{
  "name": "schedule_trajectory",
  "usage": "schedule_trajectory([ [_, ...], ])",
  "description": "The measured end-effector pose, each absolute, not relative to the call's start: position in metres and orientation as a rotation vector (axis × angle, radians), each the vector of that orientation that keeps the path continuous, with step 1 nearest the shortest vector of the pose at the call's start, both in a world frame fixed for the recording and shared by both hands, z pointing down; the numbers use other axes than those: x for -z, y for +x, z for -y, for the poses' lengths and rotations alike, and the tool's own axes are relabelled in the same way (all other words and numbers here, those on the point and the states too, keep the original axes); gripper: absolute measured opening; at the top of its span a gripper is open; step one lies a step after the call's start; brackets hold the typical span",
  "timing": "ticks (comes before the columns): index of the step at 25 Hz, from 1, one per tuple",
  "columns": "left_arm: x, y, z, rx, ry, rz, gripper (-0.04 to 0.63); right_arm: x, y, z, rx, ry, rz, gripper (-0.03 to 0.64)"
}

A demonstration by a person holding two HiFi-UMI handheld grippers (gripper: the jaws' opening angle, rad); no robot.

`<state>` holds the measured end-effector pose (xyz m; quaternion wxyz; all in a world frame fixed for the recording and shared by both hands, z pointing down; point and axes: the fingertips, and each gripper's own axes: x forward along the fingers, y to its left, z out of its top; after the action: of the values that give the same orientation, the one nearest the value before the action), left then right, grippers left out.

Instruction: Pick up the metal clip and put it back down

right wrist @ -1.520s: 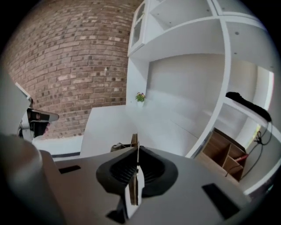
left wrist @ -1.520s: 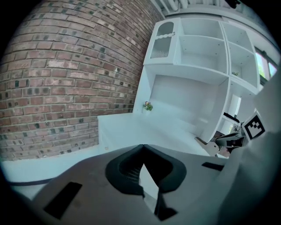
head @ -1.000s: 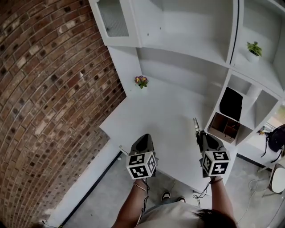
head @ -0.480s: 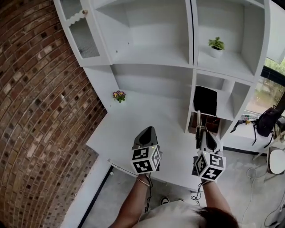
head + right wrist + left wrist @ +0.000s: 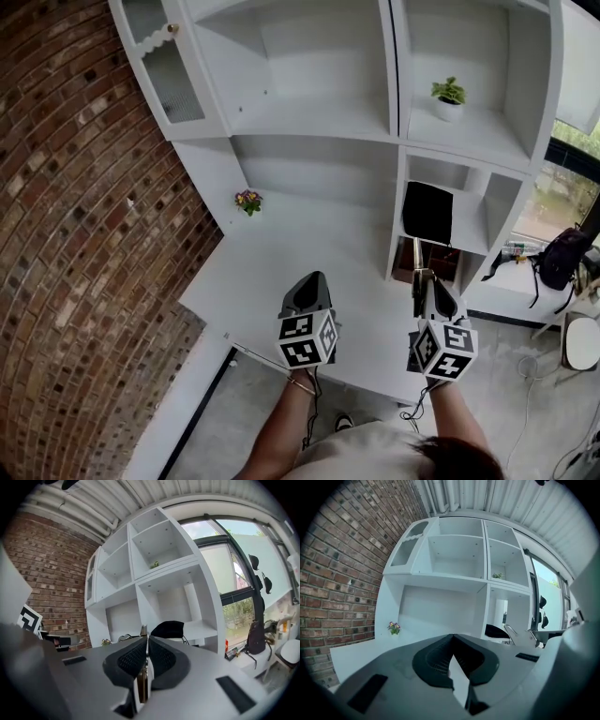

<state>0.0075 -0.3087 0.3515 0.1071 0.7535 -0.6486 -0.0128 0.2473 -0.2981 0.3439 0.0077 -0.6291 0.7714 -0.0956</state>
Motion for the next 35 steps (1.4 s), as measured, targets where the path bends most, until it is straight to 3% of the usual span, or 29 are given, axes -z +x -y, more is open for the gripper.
schedule_trajectory([
  [14, -0.363, -0.098, 0.258, 0.060, 1.922, 2.186, 0.002, -0.342, 0.159, 0.323, 0.270, -1.709, -2.639, 0.006],
  [35, -0.441, -0.144, 0.251, -0.029, 1.782, 2.130, 0.002, -0.406, 0.104, 0.398, -0.014, -1.702, -3.036, 0.006],
])
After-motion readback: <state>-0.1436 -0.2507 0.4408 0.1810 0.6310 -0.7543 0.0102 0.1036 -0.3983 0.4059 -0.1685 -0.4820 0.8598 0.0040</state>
